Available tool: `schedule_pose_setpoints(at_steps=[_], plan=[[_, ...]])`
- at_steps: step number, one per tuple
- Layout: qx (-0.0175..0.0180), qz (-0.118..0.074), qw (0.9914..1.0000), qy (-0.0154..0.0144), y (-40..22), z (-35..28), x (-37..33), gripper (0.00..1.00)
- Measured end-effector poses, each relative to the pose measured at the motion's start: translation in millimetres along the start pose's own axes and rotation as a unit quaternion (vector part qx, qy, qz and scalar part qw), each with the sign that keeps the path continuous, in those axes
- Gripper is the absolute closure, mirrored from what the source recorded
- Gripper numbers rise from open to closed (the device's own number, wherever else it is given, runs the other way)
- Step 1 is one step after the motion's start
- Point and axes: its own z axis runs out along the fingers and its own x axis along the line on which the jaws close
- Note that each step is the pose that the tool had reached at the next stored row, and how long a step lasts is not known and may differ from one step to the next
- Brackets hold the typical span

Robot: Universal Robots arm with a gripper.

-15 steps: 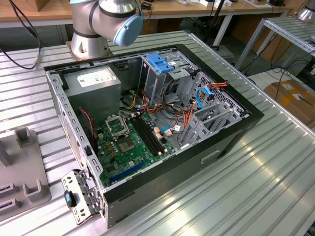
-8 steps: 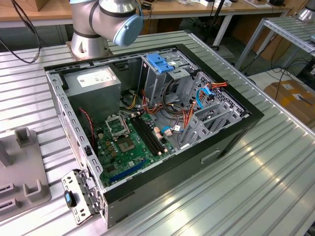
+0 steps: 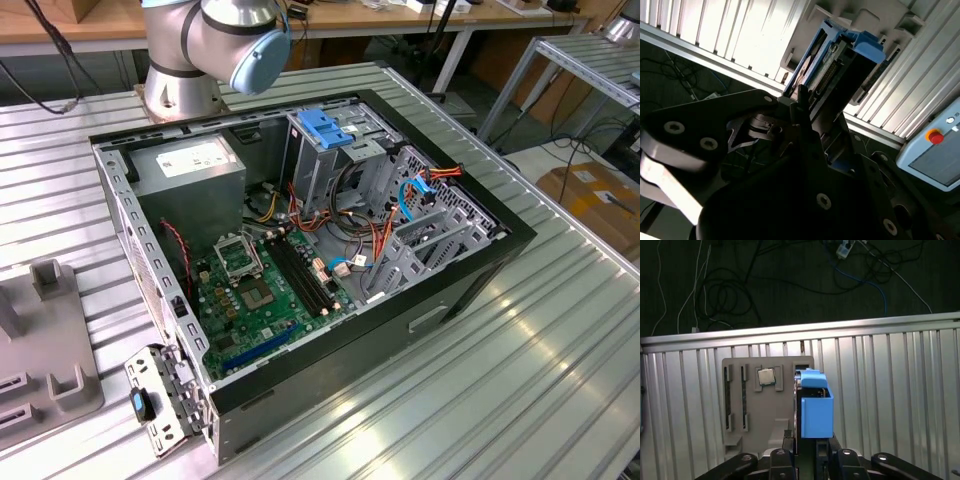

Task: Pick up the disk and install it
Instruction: 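Pick up the disk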

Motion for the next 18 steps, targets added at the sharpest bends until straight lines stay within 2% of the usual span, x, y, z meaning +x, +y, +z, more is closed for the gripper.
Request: schedule_pose_setpoints(at_steps=[4, 10, 12, 18], plan=[[-0.0001, 0.0, 1.0, 0.0001, -0.1, -0.2, 0.0, 0.65], [-0.0001, 0.0, 1.0, 0.0, -6.6, -0.1, -0.6, 0.65], [-0.0001, 0.0, 1.0, 0.0001, -10.0, -0.1, -0.9, 0.65], [-0.0001, 0.0, 1.0, 0.0001, -26.2, 0.1, -2.2, 0.65]])
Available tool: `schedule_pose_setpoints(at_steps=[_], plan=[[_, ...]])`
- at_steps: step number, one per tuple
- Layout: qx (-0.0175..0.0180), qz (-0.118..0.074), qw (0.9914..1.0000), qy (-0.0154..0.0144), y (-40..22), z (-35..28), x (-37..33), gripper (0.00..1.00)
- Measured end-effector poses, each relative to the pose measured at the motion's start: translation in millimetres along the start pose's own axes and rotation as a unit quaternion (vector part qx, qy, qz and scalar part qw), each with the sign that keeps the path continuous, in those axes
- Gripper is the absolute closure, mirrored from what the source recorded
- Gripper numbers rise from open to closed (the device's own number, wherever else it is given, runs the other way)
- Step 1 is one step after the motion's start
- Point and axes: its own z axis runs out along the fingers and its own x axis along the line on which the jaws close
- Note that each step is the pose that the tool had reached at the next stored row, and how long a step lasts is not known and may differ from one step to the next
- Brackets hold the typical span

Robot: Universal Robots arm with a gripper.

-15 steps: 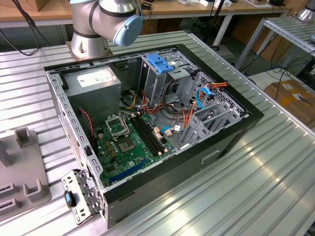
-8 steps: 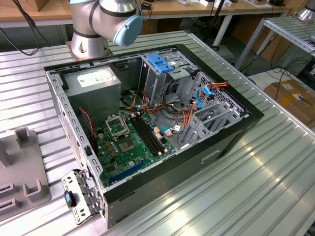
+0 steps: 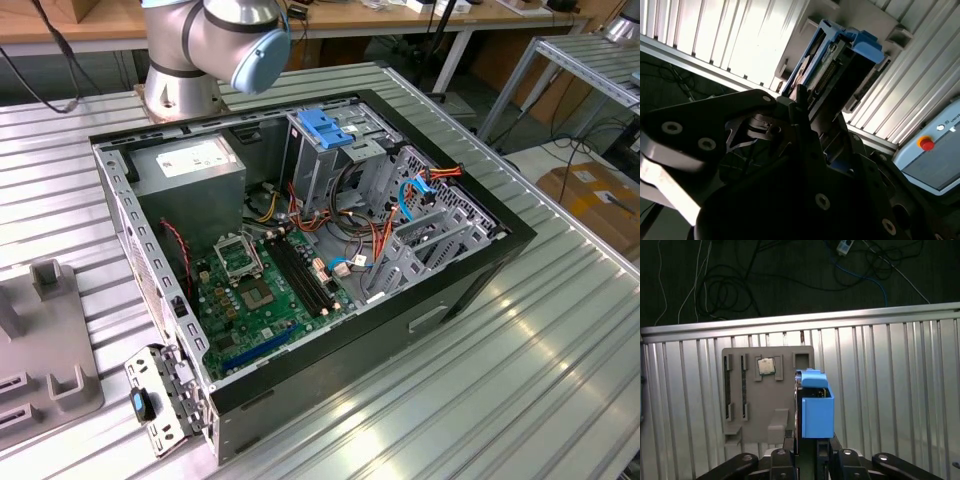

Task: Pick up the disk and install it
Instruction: 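Pick up the disk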

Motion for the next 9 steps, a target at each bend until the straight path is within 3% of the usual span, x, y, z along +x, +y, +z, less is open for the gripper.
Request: schedule_pose_setpoints(at_steps=[3, 9], plan=[[0.0001, 0.0, 1.0, -0.0001, -6.6, 0.2, -0.6, 0.65], [0.0, 0.0, 1.0, -0.0001, -7.0, 0.1, -0.6, 0.65]])
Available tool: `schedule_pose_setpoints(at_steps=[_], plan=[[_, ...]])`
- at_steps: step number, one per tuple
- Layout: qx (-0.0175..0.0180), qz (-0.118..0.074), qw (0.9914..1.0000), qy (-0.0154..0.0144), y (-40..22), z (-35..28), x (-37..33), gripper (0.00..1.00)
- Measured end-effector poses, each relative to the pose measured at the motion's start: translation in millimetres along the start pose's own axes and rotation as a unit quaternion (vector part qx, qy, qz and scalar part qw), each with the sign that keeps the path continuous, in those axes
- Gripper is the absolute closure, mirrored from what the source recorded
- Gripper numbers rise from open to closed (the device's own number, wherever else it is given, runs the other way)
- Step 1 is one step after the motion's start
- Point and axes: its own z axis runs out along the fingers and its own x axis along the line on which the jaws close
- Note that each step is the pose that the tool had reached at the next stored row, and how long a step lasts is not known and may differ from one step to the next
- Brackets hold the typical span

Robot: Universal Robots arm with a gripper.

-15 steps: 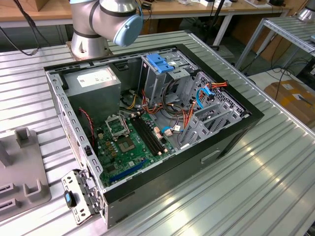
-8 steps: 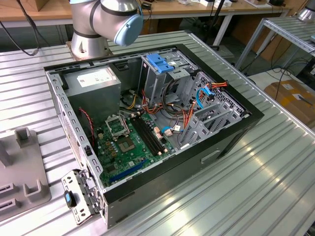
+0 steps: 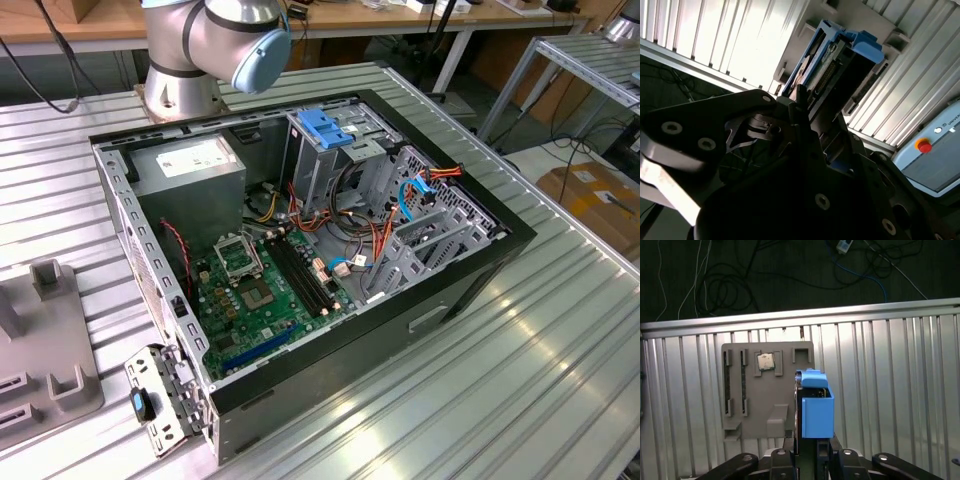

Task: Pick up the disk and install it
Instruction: 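Pick up the disk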

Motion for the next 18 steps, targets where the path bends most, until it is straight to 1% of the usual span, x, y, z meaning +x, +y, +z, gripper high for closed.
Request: schedule_pose_setpoints(at_steps=[4, 7, 15, 16, 18], plan=[[0.0, 0.0, 1.0, 0.0, -2.6, 0.1, -0.2, 0.65], [0.0001, 0.0, 1.0, 0.0, -12.7, 0.2, -1.1, 0.65], [0.0, 0.0, 1.0, 0.0, -32.5, 0.5, -2.8, 0.65], [0.0, 0.0, 1.0, 0.0, -34.7, 0.5, -3.0, 0.65], [0.0, 0.0, 1.0, 0.0, -35.8, 0.2, -3.1, 0.65]])
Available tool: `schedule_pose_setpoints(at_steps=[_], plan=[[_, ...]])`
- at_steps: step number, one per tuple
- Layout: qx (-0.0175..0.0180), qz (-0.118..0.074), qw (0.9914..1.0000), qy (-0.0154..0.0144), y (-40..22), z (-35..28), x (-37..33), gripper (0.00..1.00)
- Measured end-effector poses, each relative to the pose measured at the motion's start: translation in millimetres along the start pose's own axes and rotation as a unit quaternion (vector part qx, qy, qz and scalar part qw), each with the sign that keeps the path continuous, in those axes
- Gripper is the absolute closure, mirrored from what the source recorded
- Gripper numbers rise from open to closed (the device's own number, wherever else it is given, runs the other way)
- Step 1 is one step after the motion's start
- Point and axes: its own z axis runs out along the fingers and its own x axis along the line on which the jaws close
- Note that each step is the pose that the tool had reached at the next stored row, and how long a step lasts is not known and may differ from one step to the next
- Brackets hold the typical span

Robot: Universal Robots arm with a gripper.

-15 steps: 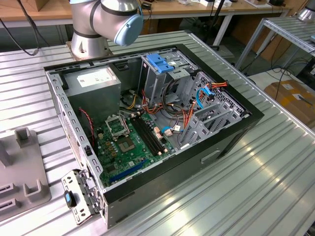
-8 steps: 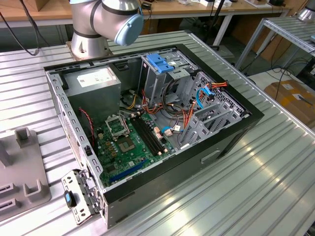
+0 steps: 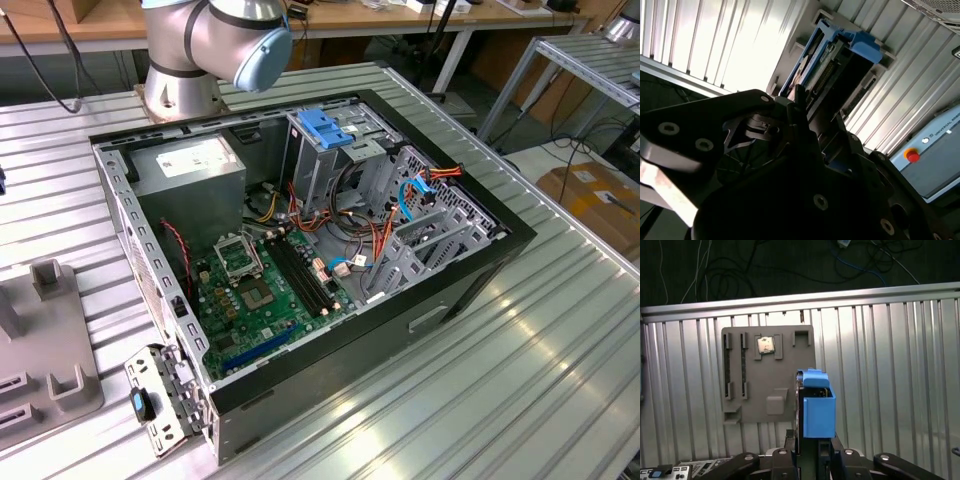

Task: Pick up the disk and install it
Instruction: 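Pick up the disk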

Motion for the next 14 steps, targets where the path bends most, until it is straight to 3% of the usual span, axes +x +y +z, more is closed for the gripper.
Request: schedule_pose_setpoints(at_steps=[9, 14], plan=[[0.0, 0.0, 1.0, 0.0, -0.6, -19.0, 0.1, 0.65], [0.0, 0.0, 1.0, 0.0, -0.7, -19.0, 0.1, 0.65]])
